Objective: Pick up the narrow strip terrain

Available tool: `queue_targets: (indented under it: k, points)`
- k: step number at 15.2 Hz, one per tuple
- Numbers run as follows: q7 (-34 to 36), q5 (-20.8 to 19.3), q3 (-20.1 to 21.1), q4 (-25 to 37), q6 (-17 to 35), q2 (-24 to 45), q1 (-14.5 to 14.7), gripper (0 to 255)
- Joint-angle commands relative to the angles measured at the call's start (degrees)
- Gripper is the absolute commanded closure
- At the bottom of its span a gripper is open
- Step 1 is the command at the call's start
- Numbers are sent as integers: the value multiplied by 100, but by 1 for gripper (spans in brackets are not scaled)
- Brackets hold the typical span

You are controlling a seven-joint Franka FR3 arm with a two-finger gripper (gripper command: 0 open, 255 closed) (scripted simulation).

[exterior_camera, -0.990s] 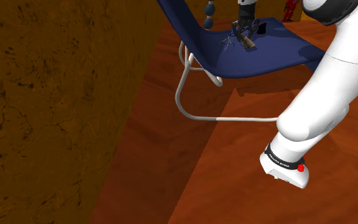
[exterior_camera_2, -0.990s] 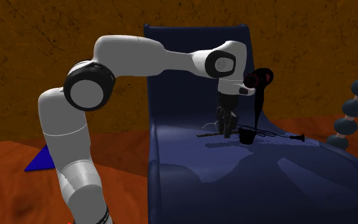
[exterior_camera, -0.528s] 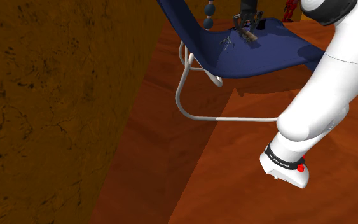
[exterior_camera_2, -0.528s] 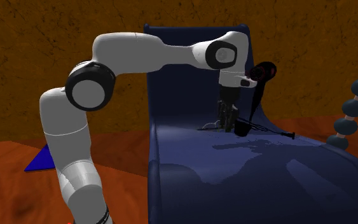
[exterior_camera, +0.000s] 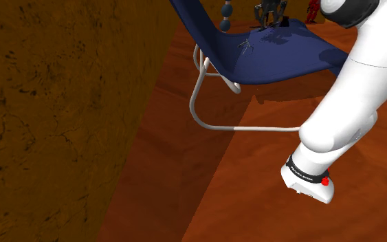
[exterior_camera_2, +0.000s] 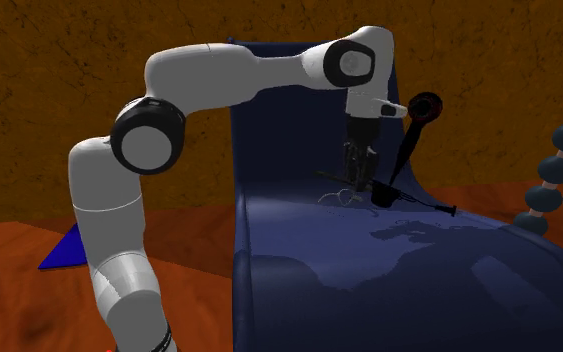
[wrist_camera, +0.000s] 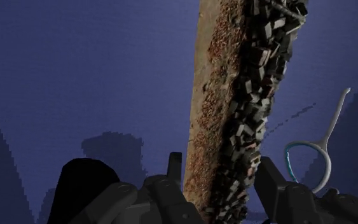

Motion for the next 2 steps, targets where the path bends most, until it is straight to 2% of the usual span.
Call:
queue_targets:
  k: [1,2]
  points:
    - [-31,3,-9,119,-90,25,-12,255]
    - [-32,4,-9,120,-91,26,-12,255]
